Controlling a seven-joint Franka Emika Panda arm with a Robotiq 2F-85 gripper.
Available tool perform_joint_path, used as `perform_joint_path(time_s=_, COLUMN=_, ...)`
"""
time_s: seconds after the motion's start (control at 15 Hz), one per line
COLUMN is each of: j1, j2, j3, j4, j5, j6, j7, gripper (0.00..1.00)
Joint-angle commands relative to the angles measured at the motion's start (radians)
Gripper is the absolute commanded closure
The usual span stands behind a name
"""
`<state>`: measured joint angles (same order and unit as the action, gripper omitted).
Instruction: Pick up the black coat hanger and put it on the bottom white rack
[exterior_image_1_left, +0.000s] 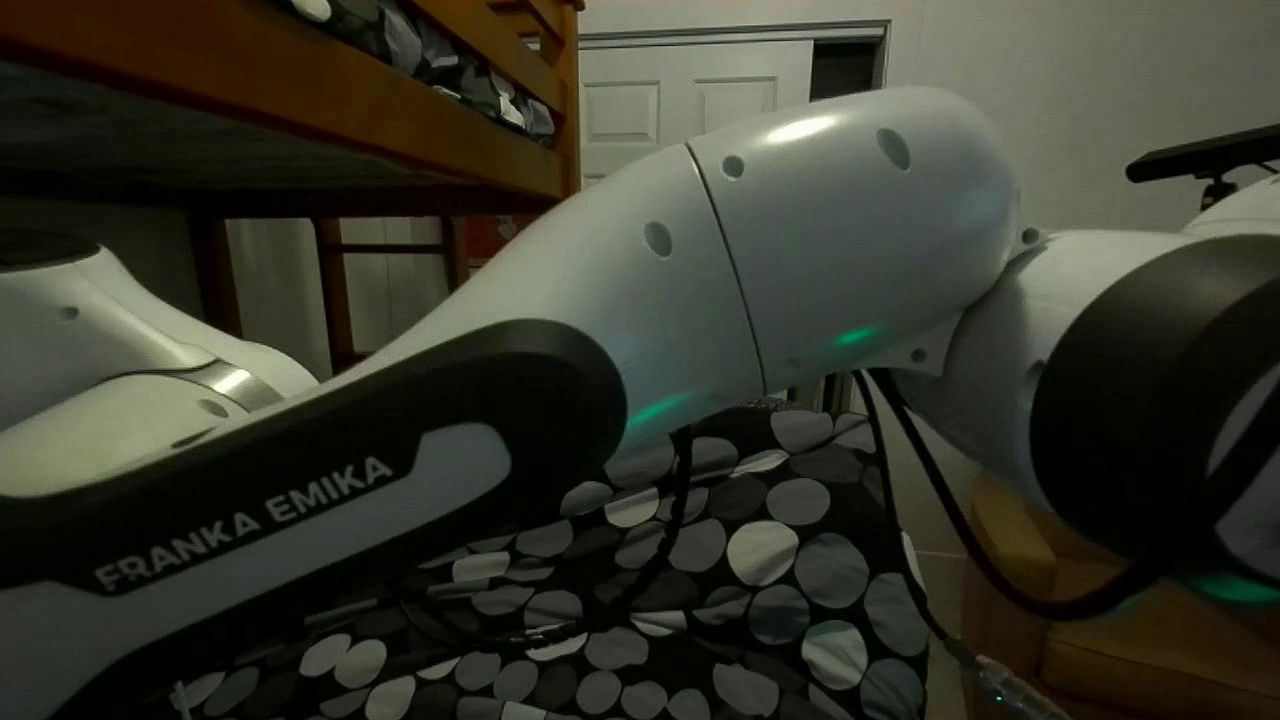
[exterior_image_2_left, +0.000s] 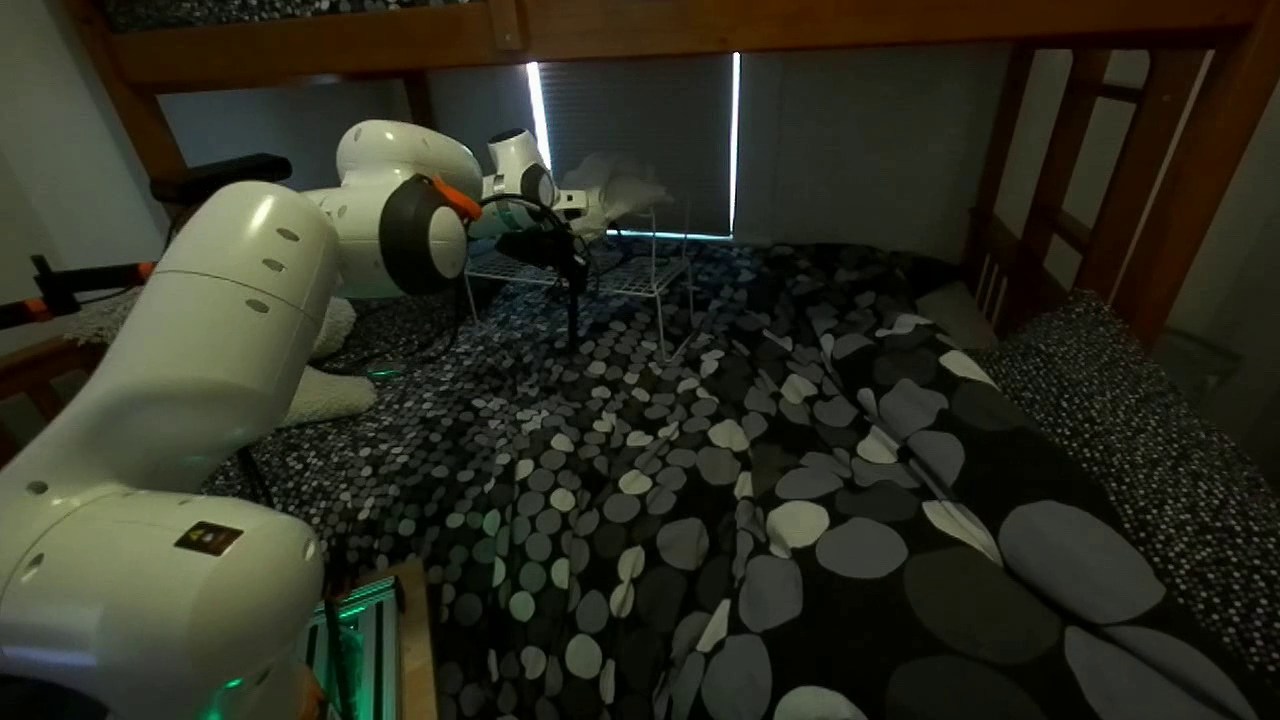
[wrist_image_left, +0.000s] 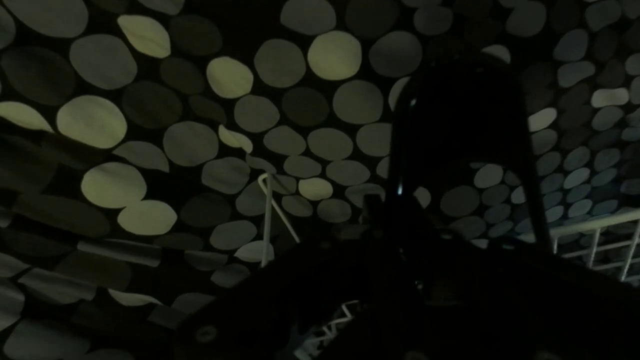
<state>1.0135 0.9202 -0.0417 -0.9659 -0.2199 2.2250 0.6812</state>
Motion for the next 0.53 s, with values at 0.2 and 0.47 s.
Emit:
perform_joint_path(time_s=0.2, j1=0.023, j2=0.171, j3=-0.042, j4=0.259, j5=-0.031, j6=-0.096, j7=0.003, gripper=0.56)
perform_joint_path(time_s=0.47, j1=0.022, j2=0.208, j3=-0.046, j4=0.315, j5=-0.028, j6=-0.103, j7=0.01, gripper=0.27)
